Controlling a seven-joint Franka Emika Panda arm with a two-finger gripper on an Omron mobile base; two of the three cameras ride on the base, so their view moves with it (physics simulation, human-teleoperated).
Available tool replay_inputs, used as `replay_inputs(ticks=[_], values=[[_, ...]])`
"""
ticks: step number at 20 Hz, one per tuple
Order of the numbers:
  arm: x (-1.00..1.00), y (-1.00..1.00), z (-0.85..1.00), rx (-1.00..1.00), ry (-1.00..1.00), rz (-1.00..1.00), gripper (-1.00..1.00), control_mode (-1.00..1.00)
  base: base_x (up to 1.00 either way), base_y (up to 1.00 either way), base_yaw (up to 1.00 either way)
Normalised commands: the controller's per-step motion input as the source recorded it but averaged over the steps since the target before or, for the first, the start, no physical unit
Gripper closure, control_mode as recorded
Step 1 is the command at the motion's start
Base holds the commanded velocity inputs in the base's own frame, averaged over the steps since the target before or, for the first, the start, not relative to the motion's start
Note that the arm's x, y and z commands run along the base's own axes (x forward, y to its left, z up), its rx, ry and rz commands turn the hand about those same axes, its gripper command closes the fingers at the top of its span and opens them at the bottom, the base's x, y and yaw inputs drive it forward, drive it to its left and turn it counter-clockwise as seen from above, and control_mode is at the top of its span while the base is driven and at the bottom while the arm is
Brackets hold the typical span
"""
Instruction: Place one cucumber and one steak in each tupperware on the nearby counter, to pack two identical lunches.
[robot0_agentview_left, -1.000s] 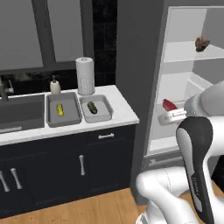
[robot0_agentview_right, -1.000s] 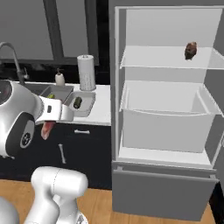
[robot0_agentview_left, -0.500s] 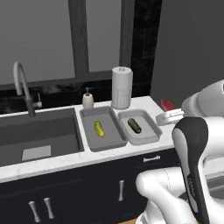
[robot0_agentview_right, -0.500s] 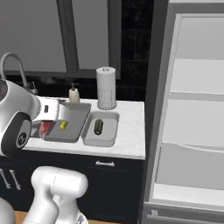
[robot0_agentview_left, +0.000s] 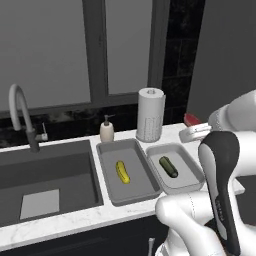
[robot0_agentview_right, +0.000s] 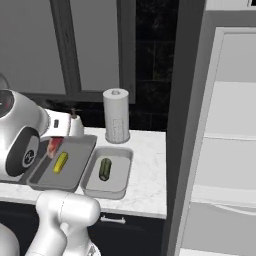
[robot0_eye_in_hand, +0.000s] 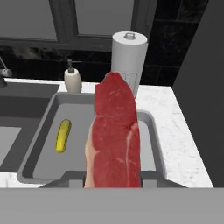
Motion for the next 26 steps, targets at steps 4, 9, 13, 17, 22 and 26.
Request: replay_inputs(ticks=[4,9,13,17,22,26], values=[[0.37,-0.25,-0.63,0.00,0.00,0.00,1.00,-1.00,0.00,0.00,0.00],[0.44,-0.51,-0.80,0.00,0.00,0.00,1.00,-1.00,0.00,0.00,0.00],[0.66,-0.12,-0.79,0.00,0.01,0.00,1.00,-1.00,0.00,0.00,0.00],[0.57,0.00,-0.51,0.00,0.15,0.00,1.00,-1.00,0.00,0.00,0.00],[0.44,-0.15,-0.59,0.00,0.13,0.00,1.00,-1.00,0.00,0.00,0.00],[0.32,-0.27,-0.59,0.00,0.08,0.00,1.00,-1.00,0.00,0.00,0.00]])
